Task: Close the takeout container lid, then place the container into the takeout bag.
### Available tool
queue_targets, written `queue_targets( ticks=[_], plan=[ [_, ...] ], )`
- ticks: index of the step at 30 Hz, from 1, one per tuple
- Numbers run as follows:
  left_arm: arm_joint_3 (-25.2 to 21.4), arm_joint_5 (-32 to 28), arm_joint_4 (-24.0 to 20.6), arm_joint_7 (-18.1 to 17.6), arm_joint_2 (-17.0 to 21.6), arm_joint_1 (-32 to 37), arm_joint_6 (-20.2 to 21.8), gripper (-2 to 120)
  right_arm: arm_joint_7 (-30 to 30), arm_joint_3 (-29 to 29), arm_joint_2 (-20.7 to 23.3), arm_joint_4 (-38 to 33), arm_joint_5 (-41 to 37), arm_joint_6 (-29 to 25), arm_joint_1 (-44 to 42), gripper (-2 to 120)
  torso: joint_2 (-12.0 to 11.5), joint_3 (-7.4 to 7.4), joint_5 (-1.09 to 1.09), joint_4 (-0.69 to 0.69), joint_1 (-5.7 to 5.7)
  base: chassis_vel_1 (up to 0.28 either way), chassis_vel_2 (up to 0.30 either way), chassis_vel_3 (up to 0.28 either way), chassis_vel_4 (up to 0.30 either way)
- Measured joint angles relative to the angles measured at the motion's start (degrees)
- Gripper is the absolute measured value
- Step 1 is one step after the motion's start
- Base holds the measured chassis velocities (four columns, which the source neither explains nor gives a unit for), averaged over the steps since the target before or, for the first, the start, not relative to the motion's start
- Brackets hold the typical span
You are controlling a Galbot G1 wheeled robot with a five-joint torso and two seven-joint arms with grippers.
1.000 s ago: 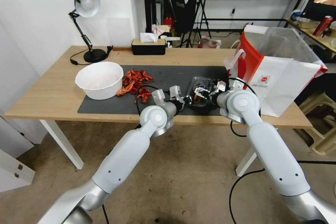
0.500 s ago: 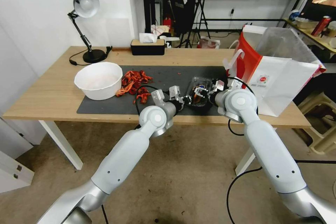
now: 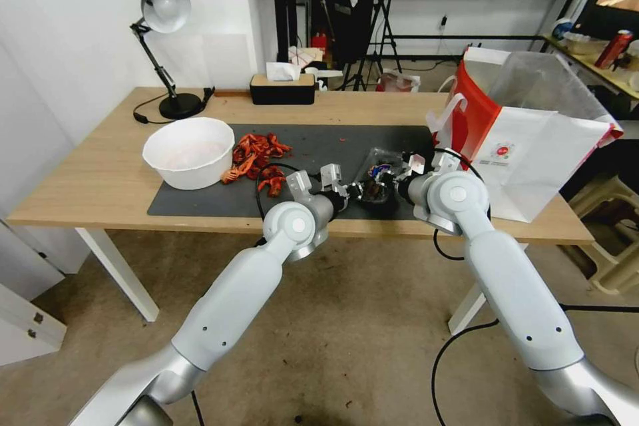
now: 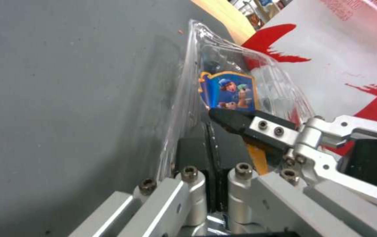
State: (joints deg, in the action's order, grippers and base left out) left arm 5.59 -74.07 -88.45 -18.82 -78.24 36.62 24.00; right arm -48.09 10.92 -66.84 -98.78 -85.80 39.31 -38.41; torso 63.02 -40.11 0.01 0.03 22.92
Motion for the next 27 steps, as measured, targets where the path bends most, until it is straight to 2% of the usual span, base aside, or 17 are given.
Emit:
queue_targets(
  ticks=[2,10,18,20,22,25,27],
  plan=[
    [-0.3,-0.1,-0.3,-0.1,0.2,0.0,-0.1,0,0.0,0.1,0.1,-0.2,-0.1,-0.1,0.0,11,0.0,0.0,0.0,0.0,0.0,0.0,0.0,0.0,0.0],
    [-1.6,-0.5,-2.4,-0.4,1.4,1.2,-0.3,0,-0.1,0.4,0.4,-0.7,-0.1,-0.1,0.1,11,0.0,0.0,-0.01,-0.03,0.01,0.0,0.0,0.0,0.0],
    [-5.8,-1.0,-8.2,-1.0,4.0,5.2,-0.8,0,0.4,0.6,0.5,-1.4,-0.1,-0.2,0.0,10,0.0,0.0,-0.01,-0.04,0.01,0.0,0.0,0.0,0.0],
    [-8.4,-0.6,-11.5,-1.0,5.3,8.1,-1.0,0,1.3,0.7,0.7,-2.0,0.2,-0.3,0.3,10,0.0,0.01,-0.01,-0.04,0.0,0.0,0.0,0.0,0.0],
    [-9.0,-0.5,-12.1,-1.1,5.5,8.7,-1.1,0,1.5,0.7,0.8,-2.2,0.2,-0.4,0.4,10,0.0,0.01,-0.02,-0.04,0.01,0.0,0.0,0.0,0.0],
    [-12.3,2.5,-16.5,-1.5,7.6,13.0,-2.0,0,3.7,0.4,1.5,-3.8,1.0,-0.9,1.0,10,0.0,0.01,-0.02,-0.03,0.01,0.0,0.0,0.0,0.0],
    [-12.8,3.5,-17.6,-1.5,8.0,13.8,-2.0,0,4.0,0.3,1.5,-4.1,1.0,-1.1,1.0,10,0.0,0.01,-0.01,-0.04,0.01,0.0,0.0,0.0,0.0]
  ],
)
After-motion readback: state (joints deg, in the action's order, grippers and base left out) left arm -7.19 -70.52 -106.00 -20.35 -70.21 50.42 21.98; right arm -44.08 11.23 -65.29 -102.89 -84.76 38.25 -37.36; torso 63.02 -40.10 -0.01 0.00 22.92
